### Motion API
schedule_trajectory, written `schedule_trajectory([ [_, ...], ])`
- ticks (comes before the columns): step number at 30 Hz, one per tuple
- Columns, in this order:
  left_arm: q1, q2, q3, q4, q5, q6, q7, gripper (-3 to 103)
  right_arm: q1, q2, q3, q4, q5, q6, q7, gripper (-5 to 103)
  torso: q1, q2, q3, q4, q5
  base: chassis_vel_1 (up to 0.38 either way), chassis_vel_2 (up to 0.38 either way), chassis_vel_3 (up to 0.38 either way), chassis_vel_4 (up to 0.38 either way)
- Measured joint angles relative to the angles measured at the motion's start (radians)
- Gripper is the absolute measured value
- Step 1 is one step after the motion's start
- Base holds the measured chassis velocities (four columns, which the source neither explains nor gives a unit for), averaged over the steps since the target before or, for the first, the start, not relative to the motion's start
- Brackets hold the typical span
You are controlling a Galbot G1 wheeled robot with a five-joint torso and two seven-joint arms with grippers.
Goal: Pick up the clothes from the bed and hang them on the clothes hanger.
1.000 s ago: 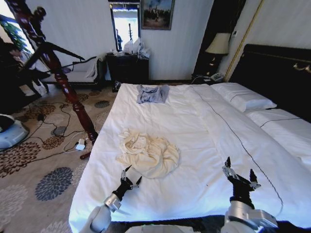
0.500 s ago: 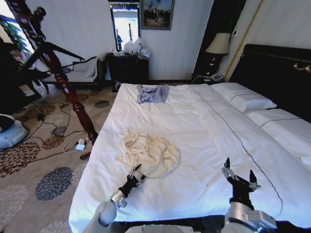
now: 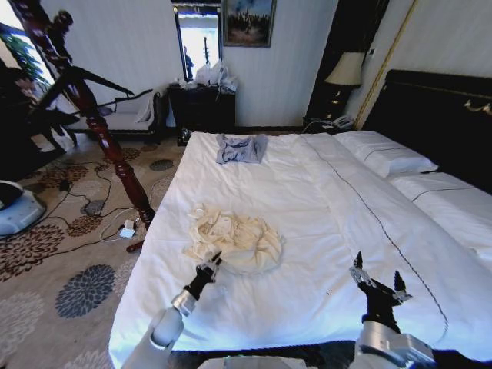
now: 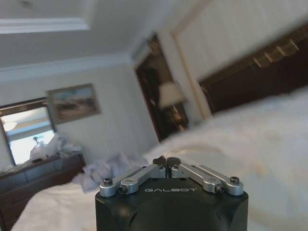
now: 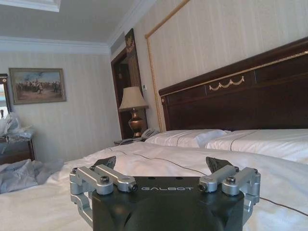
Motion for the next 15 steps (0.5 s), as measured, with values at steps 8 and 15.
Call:
schedule_trajectory([
  [8,-0.166,0.068,-0.095,-0.118,-0.387,0.175,-0.033,0,0.005,0.012,-0.012,-0.035,-0.038,0.006,-0.005,100,0.0,0.0,0.0,0.0002,-0.0001,0.0,0.0,0.0,0.0],
  [15,-0.268,0.091,-0.135,-0.146,-0.508,0.248,-0.067,0,0.006,0.01,-0.014,-0.057,-0.057,0.02,-0.026,100,0.0,0.0,0.0,0.0002,0.0,0.0,0.0,0.0,0.0],
])
